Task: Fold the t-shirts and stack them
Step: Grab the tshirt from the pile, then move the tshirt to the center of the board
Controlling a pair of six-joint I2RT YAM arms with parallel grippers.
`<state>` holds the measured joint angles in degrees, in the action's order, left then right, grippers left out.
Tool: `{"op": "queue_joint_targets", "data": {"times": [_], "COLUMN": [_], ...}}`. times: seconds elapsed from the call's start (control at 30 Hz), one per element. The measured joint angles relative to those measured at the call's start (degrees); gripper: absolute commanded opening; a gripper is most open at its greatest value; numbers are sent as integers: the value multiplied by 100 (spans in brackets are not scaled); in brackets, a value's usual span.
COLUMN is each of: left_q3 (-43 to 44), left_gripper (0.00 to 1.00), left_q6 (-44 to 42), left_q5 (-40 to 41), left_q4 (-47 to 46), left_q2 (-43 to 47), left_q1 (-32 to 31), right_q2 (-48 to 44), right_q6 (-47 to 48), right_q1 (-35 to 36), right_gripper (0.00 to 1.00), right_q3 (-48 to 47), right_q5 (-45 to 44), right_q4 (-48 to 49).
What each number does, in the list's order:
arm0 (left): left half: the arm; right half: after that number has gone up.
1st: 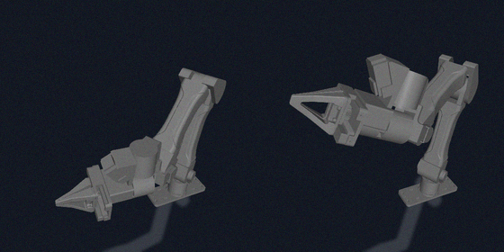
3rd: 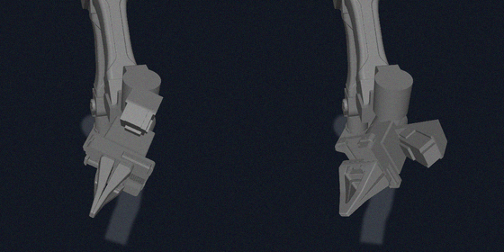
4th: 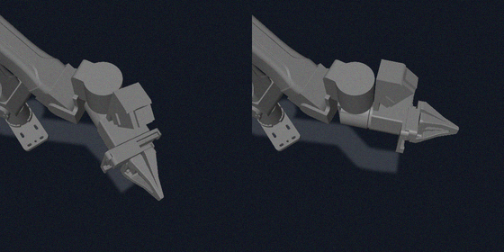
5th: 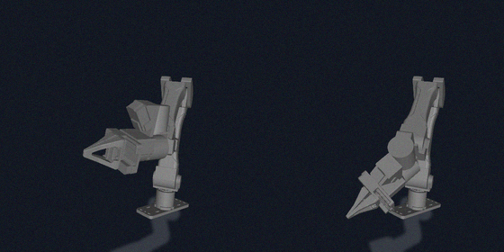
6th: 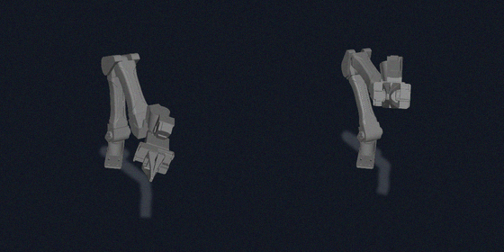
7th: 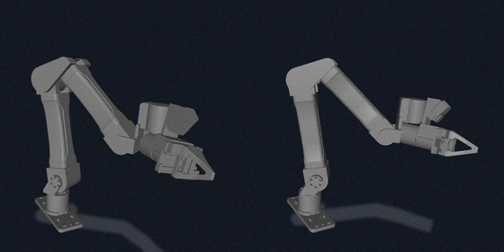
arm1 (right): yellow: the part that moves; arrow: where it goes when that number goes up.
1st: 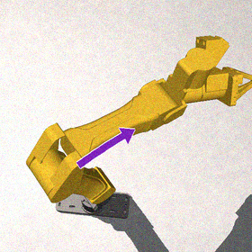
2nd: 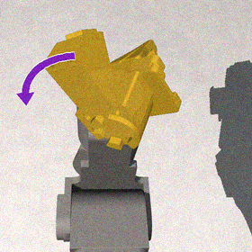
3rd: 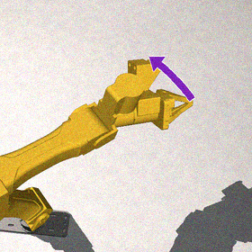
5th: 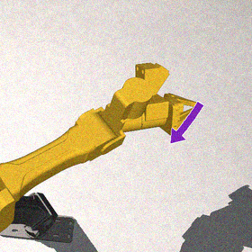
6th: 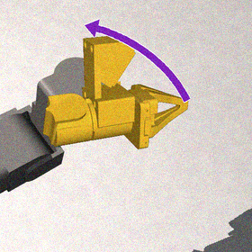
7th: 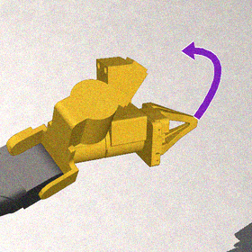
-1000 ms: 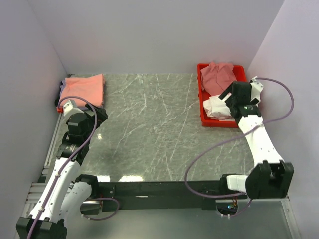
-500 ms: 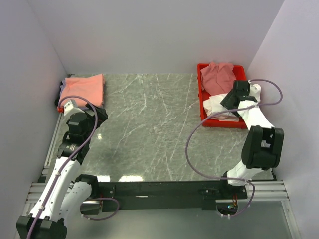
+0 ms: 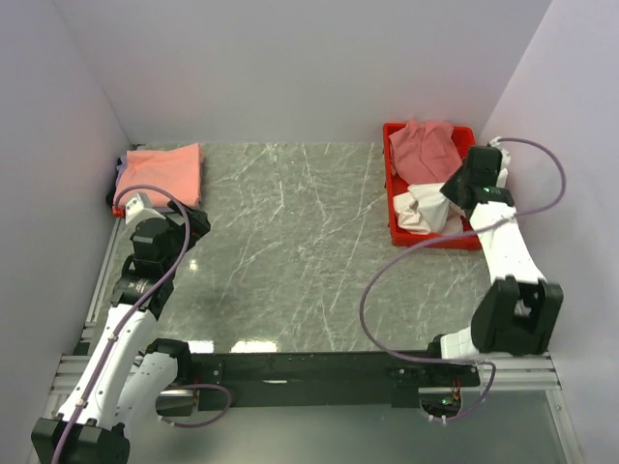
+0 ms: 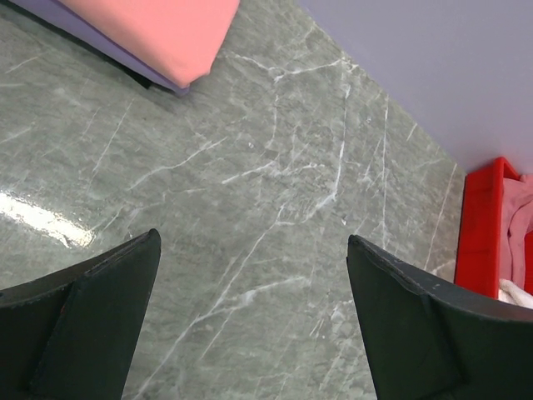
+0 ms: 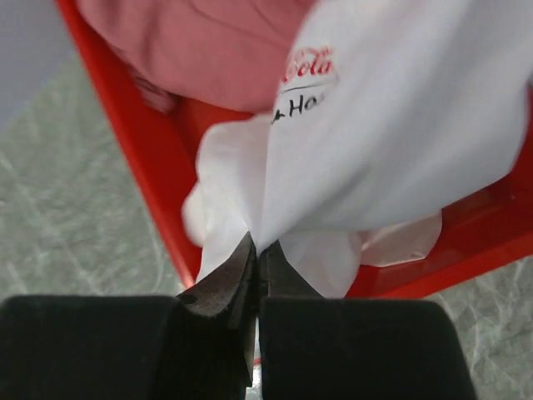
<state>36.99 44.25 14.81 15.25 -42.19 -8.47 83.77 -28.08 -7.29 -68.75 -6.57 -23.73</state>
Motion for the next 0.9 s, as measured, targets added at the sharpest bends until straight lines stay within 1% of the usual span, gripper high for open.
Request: {"op": "queue_joint_targets", "data": {"times": [0.2, 0.37, 0.4, 0.5, 0.67, 0.8, 0.9], "left_q3": [-2, -13, -13, -13, -20, -20, -17], "left_gripper": [99, 99, 99, 99, 100, 99, 99], "left_q6": [20, 52, 57, 72, 184, 280, 356], "left_q5": [-7, -50, -63, -107, -136, -118, -116], "left_q4": [-28, -90, -87, -79, -46, 48, 101], "left_q2": [258, 529, 551, 614, 715, 758, 761], "left_q1": [0, 2, 0, 0, 0, 0, 0], "right_q2": [-1172, -1711, -1766, -1878, -1867, -1740, -1488], "right_q6": [179, 354, 380, 505, 702, 879, 1008], "right_q1": [66, 501, 597, 1193, 2037, 2634, 3080], "right_gripper": [0, 0, 0, 0, 0, 0, 0], "right_q3": [-310, -986, -1108, -1624, -2446, -3130, -3814], "right_q5": [13, -57, -66, -240, -221, -227, -76], "right_q4": [-275, -619, -649, -828, -1025, -1189, -1401]}}
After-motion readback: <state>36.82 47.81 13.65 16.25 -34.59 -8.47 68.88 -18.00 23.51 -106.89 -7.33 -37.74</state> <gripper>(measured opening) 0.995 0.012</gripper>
